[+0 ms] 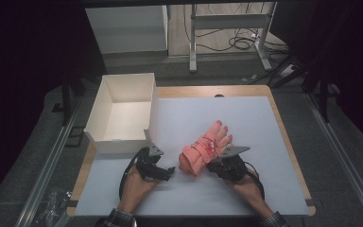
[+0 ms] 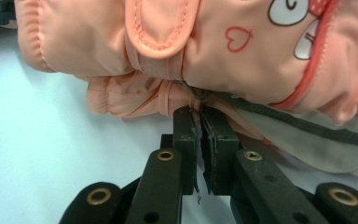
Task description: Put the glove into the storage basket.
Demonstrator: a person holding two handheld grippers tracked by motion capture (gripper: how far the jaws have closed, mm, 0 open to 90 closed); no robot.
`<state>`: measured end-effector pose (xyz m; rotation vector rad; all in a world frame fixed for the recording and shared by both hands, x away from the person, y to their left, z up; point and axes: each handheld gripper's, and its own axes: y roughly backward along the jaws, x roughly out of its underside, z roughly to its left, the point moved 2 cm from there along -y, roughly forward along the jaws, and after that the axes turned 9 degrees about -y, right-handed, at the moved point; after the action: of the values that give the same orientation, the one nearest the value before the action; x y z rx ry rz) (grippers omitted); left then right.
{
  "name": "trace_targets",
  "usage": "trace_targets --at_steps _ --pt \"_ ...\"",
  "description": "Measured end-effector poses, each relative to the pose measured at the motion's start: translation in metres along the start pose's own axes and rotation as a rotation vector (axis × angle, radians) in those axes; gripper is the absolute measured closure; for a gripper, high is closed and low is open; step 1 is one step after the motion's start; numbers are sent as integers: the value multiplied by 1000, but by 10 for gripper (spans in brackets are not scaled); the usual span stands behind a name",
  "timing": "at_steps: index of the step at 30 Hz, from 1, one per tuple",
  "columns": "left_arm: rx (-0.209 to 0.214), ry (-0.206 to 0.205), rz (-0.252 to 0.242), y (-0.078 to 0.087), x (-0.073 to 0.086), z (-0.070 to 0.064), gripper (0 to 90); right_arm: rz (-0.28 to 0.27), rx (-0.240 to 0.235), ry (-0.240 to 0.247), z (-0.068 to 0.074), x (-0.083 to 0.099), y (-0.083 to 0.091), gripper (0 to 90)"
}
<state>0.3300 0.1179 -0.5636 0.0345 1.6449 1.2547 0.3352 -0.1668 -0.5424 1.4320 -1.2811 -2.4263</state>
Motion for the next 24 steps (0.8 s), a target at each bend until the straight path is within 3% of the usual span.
trace_targets --at_steps 16,24 --pt "0 5 -4 0 0 0 15 7 19 14 2 -8 -12 838" --pt "4 7 -4 0 0 0 11 2 27 22 4 -8 -8 811"
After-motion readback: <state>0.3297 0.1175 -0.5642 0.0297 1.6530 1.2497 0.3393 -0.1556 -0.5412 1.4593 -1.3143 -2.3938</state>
